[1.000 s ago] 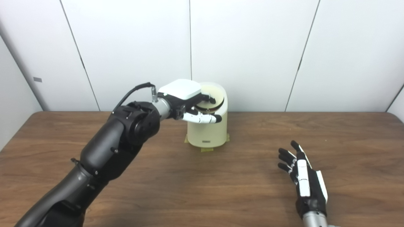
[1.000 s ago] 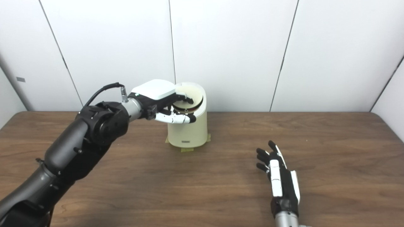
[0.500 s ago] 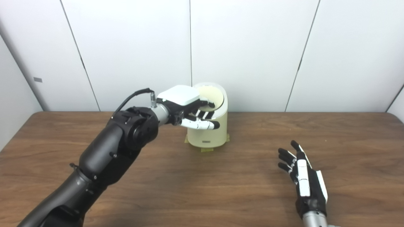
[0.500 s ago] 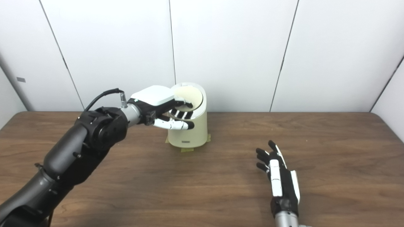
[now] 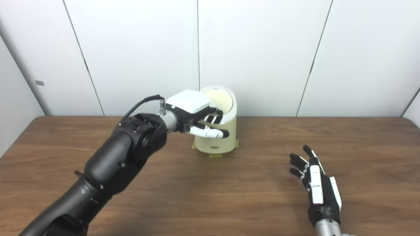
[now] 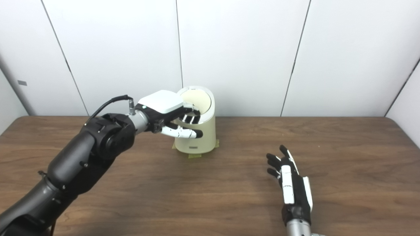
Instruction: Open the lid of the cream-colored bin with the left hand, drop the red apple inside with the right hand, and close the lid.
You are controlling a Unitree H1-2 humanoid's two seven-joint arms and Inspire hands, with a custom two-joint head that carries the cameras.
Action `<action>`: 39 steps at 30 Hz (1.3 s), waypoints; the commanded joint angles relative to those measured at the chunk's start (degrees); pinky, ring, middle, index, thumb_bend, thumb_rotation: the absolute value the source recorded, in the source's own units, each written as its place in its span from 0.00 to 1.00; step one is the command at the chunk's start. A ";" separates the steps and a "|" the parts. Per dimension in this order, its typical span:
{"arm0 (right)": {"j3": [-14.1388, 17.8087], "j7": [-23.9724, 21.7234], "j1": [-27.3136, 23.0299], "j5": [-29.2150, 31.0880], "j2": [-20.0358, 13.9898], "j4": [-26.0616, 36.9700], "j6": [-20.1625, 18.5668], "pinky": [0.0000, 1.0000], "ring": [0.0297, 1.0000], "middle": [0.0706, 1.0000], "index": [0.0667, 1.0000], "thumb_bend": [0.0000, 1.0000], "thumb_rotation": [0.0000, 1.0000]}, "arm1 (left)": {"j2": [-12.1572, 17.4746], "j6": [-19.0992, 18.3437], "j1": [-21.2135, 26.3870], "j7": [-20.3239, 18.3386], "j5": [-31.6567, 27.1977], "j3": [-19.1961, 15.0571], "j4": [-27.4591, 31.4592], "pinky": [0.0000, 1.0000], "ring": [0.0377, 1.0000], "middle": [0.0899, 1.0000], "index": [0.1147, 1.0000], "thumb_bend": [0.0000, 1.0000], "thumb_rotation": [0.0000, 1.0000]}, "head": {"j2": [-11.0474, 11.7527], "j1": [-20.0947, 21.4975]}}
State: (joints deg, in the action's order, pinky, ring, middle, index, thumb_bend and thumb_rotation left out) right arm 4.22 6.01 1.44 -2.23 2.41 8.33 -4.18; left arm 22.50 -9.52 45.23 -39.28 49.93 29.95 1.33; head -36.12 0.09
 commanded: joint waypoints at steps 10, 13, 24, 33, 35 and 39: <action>0.66 0.86 -2.12 -0.17 -0.34 1.84 1.65 0.73 0.79 0.75 0.91 0.42 1.00 | -0.14 0.30 0.92 -3.48 2.43 1.15 -0.75 0.88 0.90 0.89 0.84 0.61 0.93 | -0.25 0.11; 0.76 1.00 -2.25 -0.30 -0.44 1.60 1.88 0.73 0.79 0.75 0.91 0.41 1.00 | -0.15 0.08 0.92 -3.42 1.64 0.24 -0.05 0.88 0.91 0.89 0.85 0.62 0.92 | -0.41 0.20; 1.15 0.98 -2.43 0.11 -0.20 1.80 1.35 0.73 0.78 0.73 0.89 0.42 1.00 | -1.20 5.59 -1.46 9.03 1.75 -5.56 5.94 0.81 0.83 0.81 0.79 0.56 0.82 | -0.52 0.46; 1.10 1.05 -2.61 0.17 0.07 2.56 0.36 0.72 0.77 0.73 0.85 0.42 0.96 | -3.65 3.49 -5.50 14.91 3.51 -12.58 12.75 0.80 0.84 0.83 0.81 0.42 0.72 | -0.57 0.92; 1.17 0.95 -2.62 0.52 0.12 2.97 -0.15 0.73 0.78 0.73 0.84 0.43 0.93 | -4.14 2.00 -7.70 15.32 3.70 -14.25 14.60 0.78 0.84 0.84 0.83 0.40 0.69 | -0.56 0.84; 1.05 0.90 -2.54 0.27 -0.05 3.39 -0.09 0.73 0.78 0.74 0.84 0.43 0.91 | -5.32 -0.43 -12.04 15.84 2.40 -17.28 17.29 0.78 0.85 0.85 0.84 0.40 0.70 | -0.52 0.78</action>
State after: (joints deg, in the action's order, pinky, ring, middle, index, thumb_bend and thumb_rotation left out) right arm 5.24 6.77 0.86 -2.05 2.46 9.67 -5.09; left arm 17.04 -8.85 32.04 -24.99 52.85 14.38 16.40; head -36.56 0.79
